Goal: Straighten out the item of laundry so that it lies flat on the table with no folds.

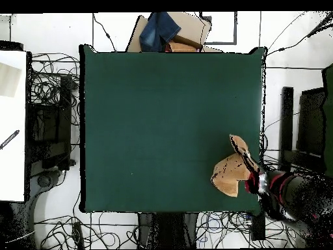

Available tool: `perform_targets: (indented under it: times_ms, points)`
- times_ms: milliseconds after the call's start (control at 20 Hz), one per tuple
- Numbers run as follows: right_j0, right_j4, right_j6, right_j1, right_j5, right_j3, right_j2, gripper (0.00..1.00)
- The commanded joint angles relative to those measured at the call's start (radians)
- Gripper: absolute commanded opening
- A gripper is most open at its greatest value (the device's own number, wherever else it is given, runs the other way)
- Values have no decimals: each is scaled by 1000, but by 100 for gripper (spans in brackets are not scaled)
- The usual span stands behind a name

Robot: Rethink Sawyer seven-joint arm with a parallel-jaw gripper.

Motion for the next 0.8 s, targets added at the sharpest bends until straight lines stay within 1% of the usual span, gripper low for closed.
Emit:
perform_targets:
  times_ms: [50,150,300,600,800]
  points:
    - [7,-66,-114,271,-266,177,110,0]
    - [5,-75,-101,320,-280,174,119,0]
    - [13,-91,-59,343,-323,184,125,0]
    - [39,-103,-12,339,-333,186,137,0]
    - [44,-95,4,303,-338,216,159,0]
